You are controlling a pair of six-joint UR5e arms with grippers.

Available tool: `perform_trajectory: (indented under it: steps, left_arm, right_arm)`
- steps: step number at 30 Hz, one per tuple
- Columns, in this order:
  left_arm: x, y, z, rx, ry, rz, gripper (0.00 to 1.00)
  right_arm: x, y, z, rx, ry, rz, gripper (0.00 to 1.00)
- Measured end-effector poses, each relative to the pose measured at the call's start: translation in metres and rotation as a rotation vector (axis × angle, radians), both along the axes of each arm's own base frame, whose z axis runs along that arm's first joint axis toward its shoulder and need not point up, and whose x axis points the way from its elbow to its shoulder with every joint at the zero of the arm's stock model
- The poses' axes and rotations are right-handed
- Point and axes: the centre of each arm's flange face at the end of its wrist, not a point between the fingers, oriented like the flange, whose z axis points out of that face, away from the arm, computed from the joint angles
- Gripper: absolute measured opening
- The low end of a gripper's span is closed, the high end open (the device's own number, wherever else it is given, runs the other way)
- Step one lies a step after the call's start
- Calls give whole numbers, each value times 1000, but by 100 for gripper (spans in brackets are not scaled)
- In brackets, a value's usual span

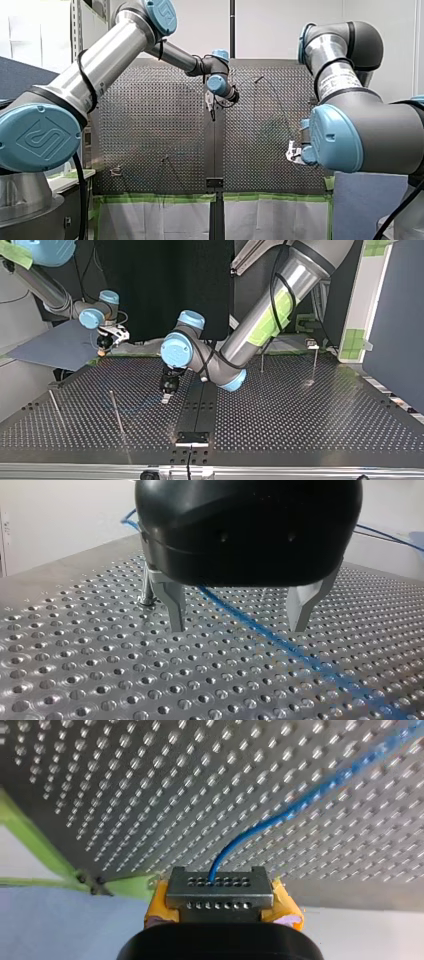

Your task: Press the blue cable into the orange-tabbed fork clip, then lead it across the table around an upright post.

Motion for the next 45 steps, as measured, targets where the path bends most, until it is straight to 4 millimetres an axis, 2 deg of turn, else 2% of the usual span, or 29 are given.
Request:
perform_trajectory:
  steps: [4, 13, 25, 31, 38, 45]
  left_arm:
    - [0, 0, 0, 1, 0, 0, 100]
    - [0, 1, 0, 4, 1, 1, 100]
    - [0, 1, 0, 4, 1, 1, 100]
    - [0, 1, 0, 3, 2, 1, 100]
    - [0, 2, -1, -5, 15, 4, 100]
    - [-1, 1, -1, -19, 23, 6, 100]
  right_arm:
    - [-9, 2, -21, 22, -13, -21, 0]
    - [-28, 5, -53, 50, -23, -71, 0]
    - [-41, -4, -57, -9, -31, -99, 0]
    - [-41, -10, -57, -53, -35, -97, 0]
    - [-41, -9, -72, -46, -37, -94, 0]
    - [-41, -13, -71, -36, -35, -93, 0]
